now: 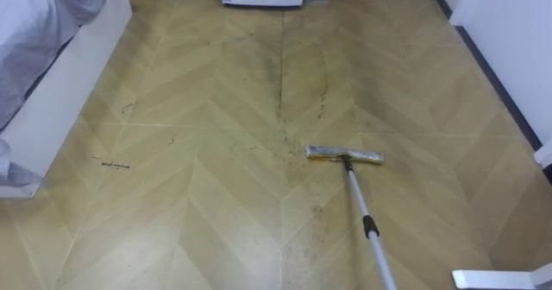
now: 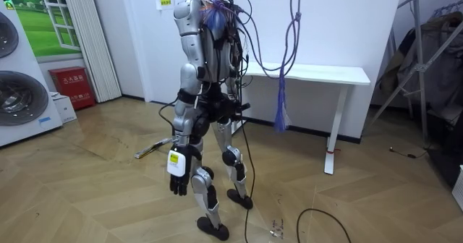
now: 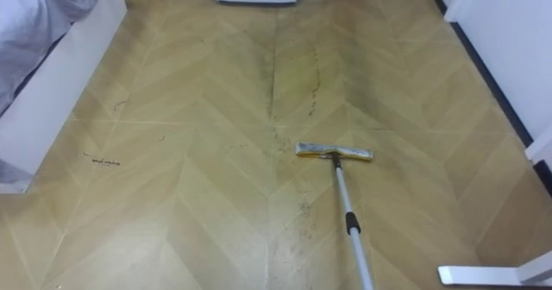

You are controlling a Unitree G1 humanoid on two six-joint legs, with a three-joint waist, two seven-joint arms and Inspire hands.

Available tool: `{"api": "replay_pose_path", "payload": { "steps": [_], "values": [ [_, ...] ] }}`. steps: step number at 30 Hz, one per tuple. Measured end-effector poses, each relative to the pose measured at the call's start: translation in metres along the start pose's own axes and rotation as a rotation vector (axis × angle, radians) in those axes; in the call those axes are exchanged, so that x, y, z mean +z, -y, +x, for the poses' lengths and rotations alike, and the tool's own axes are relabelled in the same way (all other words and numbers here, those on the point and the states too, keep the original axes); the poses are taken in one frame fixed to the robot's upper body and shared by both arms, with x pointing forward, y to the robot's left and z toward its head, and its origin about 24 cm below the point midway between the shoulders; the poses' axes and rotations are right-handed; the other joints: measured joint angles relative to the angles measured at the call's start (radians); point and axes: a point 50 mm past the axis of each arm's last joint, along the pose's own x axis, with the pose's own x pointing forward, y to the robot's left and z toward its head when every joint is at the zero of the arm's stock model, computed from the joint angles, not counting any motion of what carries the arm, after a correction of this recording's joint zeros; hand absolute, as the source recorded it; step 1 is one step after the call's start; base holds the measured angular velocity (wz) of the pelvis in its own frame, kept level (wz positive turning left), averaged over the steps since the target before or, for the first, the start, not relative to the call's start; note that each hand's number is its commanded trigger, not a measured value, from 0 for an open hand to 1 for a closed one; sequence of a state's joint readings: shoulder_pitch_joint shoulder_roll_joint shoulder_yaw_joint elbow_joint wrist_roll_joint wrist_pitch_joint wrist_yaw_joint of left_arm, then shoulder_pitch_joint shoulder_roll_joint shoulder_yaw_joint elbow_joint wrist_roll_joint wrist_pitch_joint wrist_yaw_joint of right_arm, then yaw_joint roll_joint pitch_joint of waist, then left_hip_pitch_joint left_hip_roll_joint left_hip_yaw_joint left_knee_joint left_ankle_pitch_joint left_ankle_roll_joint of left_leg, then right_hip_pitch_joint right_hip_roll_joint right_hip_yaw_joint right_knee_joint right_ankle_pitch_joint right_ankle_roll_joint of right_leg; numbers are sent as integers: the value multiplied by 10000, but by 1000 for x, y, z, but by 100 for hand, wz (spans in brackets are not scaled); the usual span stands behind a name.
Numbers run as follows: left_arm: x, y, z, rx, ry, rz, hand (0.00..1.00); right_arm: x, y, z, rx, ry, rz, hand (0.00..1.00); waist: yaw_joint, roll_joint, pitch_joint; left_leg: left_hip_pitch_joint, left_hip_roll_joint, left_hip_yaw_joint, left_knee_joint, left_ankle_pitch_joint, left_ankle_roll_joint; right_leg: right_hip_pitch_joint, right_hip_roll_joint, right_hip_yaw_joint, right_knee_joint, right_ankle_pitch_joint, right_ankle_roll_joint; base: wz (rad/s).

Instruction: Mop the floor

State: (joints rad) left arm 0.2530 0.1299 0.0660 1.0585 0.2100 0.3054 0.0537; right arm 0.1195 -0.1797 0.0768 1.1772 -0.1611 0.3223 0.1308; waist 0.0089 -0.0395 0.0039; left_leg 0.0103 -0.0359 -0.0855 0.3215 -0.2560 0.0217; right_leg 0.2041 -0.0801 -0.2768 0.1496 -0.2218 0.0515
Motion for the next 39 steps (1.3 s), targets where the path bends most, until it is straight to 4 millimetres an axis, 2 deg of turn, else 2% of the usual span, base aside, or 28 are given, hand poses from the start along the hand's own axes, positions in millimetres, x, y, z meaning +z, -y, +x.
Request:
{"api": "replay_pose_path", "payload": {
  "steps": [4,10,11,12,16,19,21,24,25,27,28,29,31,34,36,37,38,39],
  "values": [
    [4,0,0,-38,71,59,0,0,0,0,-72,-35,1,100,0,-21,-10,-151,-9,0,50,0,0,-171,-6,14,30,-34,-2,4],
    [24,0,0,-152,351,224,0,6,0,0,-157,-52,21,100,-38,-18,5,-932,31,79,349,1,2,-698,40,-35,231,-24,-24,16],
    [26,0,0,-162,367,367,0,7,0,0,-143,-86,49,100,-32,19,-5,-1038,39,54,383,1,2,-808,49,-58,287,-24,-25,11],
    [31,1,0,-176,406,451,0,6,0,0,-141,-164,109,100,-44,32,42,-1127,53,16,407,1,2,-918,49,-144,402,-23,-25,9],
    [33,3,0,-141,511,575,0,5,0,0,-265,-242,72,100,-46,137,3,-1352,56,-21,434,2,0,-1140,55,-167,440,-23,-25,2],
    [38,5,-1,-117,647,598,0,6,3,0,-407,-211,263,100,-57,325,-4,-2021,66,-187,752,2,1,-1818,39,-332,905,-56,-60,15],
    [45,6,-2,-106,805,698,0,7,6,0,-544,-239,490,100,-48,417,-18,-2677,27,-216,1179,1,3,-2640,-70,-251,1649,-279,-76,16],
    [51,5,-2,26,869,689,0,9,7,0,-595,-267,656,100,51,420,37,-3431,-70,-222,1699,1,6,-3627,-282,-187,2705,-671,-132,7],
    [55,4,-3,105,949,702,0,7,8,0,-575,-307,815,100,40,411,47,-3879,-144,-242,1986,-9,19,-4223,-420,-63,3266,-921,-181,17],
    [64,3,-4,201,1160,699,0,1,10,0,-579,-505,1159,100,227,471,96,-4779,-204,-262,2647,-145,-21,-5267,-449,380,4263,-1277,-228,6],
    [65,3,-4,230,1190,694,0,-2,10,0,-586,-602,1246,100,268,489,109,-5007,-222,-293,2809,-222,-60,-5485,-449,421,4505,-1396,-247,0],
    [65,2,-4,307,1189,697,0,-6,11,0,-599,-721,1273,100,307,529,128,-5441,-257,-328,3222,-321,-112,-5899,-458,514,4893,-1690,-276,7],
    [65,4,-4,356,1131,661,0,-8,13,0,-729,-738,1398,100,290,574,143,-6046,-309,-390,3783,-395,-206,-6551,-523,571,5609,-2043,-401,14],
    [63,5,-4,353,1029,210,0,-7,13,0,-1009,-710,1406,100,312,595,106,-6835,-281,-417,4633,-519,-411,-7441,-687,538,6770,-2470,-694,6],
    [61,6,-4,264,935,-69,0,-4,14,0,-1161,-665,1420,100,400,650,66,-7240,-227,-440,5188,-621,-553,-7844,-647,479,7434,-2703,-893,3],
    [62,8,-4,239,891,-346,0,-1,15,0,-1267,-592,1461,100,449,690,34,-7525,-213,-482,5540,-668,-639,-8111,-752,386,7834,-2908,-1102,10],
    [62,9,-4,213,864,-521,0,7,16,-1,-1378,-464,1532,100,519,693,33,-7805,-85,-280,6002,-663,-700,-8357,-804,352,8265,-3075,-1274,13],
    [61,10,-4,230,865,-533,0,10,16,-1,-1430,-410,1544,100,565,699,26,-7982,7,-104,6285,-605,-751,-8449,-812,334,8454,-3177,-1295,11]
  ]
}}
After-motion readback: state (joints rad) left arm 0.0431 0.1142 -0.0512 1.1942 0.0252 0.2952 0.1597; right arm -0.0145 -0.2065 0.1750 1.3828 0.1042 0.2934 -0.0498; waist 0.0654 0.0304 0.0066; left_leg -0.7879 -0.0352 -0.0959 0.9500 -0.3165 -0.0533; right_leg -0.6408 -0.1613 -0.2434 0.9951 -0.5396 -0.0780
